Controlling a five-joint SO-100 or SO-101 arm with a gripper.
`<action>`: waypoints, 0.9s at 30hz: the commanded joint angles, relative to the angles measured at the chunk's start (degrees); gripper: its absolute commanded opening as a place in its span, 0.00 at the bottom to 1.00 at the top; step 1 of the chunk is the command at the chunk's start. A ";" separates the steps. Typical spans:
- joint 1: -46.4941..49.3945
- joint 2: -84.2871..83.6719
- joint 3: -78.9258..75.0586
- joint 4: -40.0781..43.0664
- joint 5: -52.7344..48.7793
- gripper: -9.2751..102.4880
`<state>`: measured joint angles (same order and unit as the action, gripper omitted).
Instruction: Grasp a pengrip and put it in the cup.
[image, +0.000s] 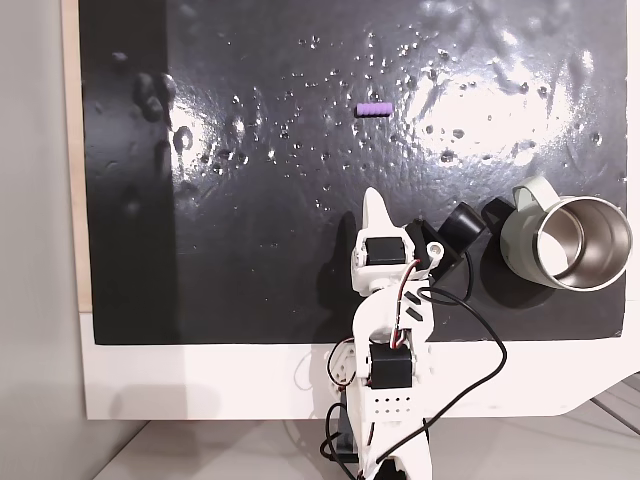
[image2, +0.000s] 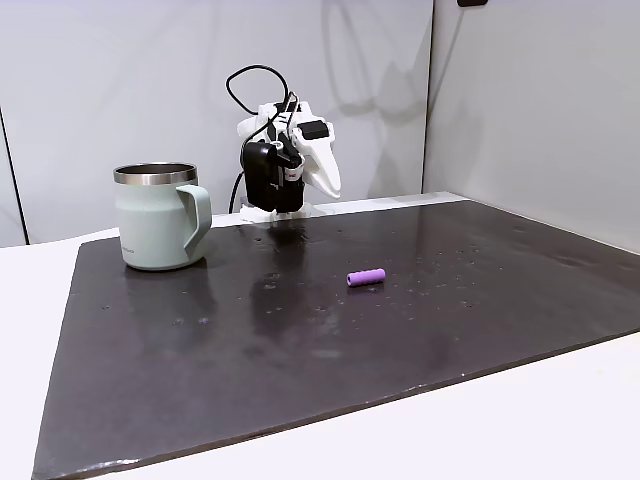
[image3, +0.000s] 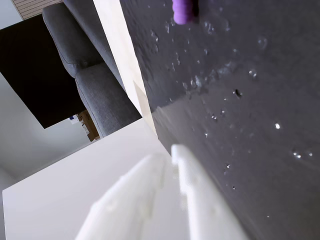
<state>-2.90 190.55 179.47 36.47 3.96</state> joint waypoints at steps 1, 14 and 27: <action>0.62 0.70 -3.16 2.64 -1.14 0.08; -1.32 -23.38 -35.77 9.93 -2.29 0.08; 1.23 -63.72 -80.16 29.18 -4.22 0.23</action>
<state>-2.20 132.63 108.98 62.05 1.32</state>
